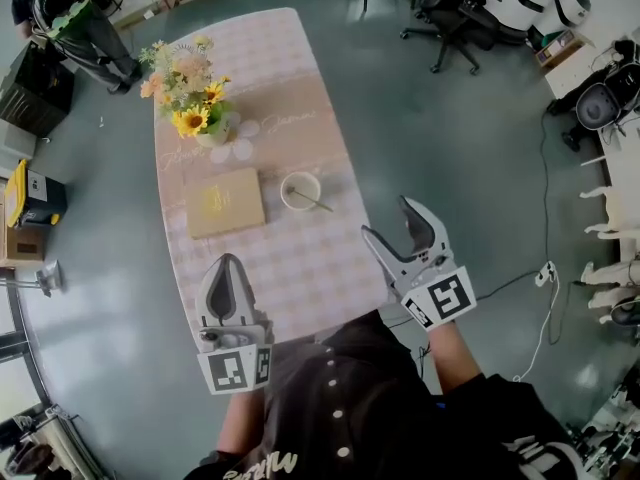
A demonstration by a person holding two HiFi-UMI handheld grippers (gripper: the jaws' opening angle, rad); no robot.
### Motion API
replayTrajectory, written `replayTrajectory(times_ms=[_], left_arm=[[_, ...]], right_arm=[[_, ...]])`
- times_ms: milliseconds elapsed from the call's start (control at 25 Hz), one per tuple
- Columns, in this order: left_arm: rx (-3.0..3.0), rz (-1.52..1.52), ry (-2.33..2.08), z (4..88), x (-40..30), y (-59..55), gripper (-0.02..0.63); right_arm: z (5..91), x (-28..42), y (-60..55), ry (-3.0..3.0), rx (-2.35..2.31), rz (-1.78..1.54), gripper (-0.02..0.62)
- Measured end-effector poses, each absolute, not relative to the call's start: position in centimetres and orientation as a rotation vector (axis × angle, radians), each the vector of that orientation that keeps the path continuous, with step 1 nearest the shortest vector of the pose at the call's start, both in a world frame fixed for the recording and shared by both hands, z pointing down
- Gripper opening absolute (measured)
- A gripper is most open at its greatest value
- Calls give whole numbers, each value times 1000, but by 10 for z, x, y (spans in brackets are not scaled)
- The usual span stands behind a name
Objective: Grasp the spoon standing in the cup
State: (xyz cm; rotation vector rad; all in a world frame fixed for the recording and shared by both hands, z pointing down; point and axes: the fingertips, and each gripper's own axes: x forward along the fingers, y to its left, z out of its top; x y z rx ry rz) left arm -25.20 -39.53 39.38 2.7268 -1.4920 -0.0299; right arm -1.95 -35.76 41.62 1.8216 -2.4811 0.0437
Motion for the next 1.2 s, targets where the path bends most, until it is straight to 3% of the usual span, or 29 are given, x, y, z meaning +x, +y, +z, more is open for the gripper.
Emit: replayTrajectory(times_ms=[560, 1200], left_arm=[[2680, -44, -1493, 406, -255, -400, 17], [2613, -10, -1489, 434, -262, -400, 17]], right_arm=[[500, -56, -396, -2373, 1424, -10, 278], [624, -83, -434, -2141, 1037, -162, 219]])
